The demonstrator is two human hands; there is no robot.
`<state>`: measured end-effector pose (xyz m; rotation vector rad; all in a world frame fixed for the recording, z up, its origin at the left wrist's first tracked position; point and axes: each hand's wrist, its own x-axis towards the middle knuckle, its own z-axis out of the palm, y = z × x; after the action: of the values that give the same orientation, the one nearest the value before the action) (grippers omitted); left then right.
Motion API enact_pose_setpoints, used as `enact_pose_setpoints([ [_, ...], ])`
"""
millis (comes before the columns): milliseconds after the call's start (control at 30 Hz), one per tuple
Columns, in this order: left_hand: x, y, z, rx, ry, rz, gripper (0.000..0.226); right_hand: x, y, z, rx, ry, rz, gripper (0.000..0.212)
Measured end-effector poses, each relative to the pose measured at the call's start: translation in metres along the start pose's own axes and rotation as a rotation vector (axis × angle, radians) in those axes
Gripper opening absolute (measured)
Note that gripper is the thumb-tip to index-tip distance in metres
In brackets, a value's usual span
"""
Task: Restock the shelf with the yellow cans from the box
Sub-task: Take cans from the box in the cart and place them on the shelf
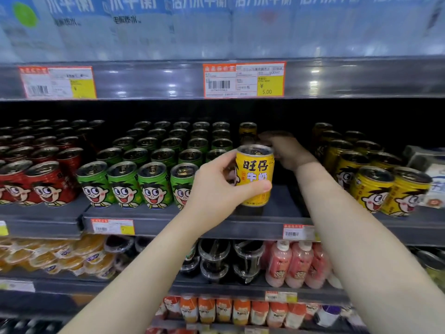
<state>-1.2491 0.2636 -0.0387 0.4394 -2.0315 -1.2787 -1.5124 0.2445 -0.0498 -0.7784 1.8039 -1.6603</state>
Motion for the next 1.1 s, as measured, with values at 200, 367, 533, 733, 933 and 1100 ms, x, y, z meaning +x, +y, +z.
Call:
enact_pose_setpoints([
  [200,0.022,0.004,0.019,0.085,0.094,-0.044,0.044,-0.076,-0.013,-0.049,0.137,-0.542,0.021,0.077],
  [367,0.034,0.002,0.037,0.223,0.181,-0.05,0.047,-0.108,-0.014,-0.046,-0.034,-0.456,-0.089,0.063],
  [533,0.032,0.01,0.047,0.327,0.13,-0.042,0.083,-0.115,-0.011,-0.041,0.022,-0.335,-0.141,0.046],
  [733,0.017,0.019,0.035,0.562,0.201,0.088,0.073,-0.093,0.015,-0.033,0.047,-0.182,-0.116,0.052],
  [933,0.014,0.024,0.009,0.938,0.176,0.175,0.067,-0.062,0.038,-0.01,-0.088,-0.115,-0.131,0.063],
  [1100,0.014,0.015,0.001,1.046,0.158,0.167,0.064,-0.046,0.037,-0.001,-0.187,-0.035,-0.125,0.073],
])
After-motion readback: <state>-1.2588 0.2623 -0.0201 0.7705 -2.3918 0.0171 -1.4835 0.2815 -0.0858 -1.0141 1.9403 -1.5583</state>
